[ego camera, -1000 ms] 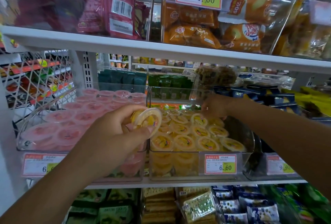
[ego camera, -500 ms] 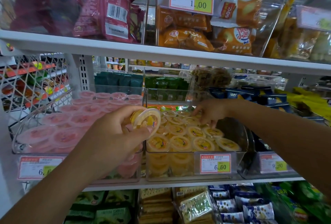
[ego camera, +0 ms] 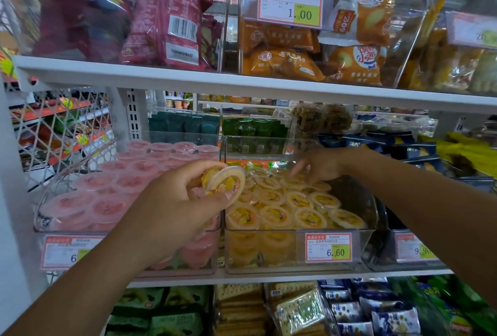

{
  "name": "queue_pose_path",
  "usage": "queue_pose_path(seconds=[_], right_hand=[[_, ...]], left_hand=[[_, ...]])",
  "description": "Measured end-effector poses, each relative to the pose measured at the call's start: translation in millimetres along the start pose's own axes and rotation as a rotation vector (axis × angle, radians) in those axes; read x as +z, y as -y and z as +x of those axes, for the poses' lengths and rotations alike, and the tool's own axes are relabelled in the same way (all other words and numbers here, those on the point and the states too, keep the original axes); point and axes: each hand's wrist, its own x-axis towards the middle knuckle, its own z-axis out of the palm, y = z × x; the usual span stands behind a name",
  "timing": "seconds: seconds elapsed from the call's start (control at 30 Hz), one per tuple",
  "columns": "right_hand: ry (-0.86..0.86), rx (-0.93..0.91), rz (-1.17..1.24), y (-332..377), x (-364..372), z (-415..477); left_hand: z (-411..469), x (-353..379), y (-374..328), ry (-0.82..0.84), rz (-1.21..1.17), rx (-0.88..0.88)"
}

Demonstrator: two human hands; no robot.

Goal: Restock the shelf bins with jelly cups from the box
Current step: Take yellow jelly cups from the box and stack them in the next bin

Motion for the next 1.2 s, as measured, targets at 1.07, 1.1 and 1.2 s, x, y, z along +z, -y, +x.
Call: queue_pose_path(seconds=[1.07,1.1,1.2], right_hand=[[-0.329,-0.056,0.682,51.4,-11.0,62.1],[-0.306,-0.026,0.658,53.4,-7.6,71.1],[-0.237,-0.012,0.514,68.5,2.5,90.6]], left_hand=[[89.6,-36.8,3.3,0.07,0.091,-0.116],[88.5,-40.1,5.7,0.109,0.029,-0.121],[88.6,-45.8,13.8,0.132,-0.056,-0.104]])
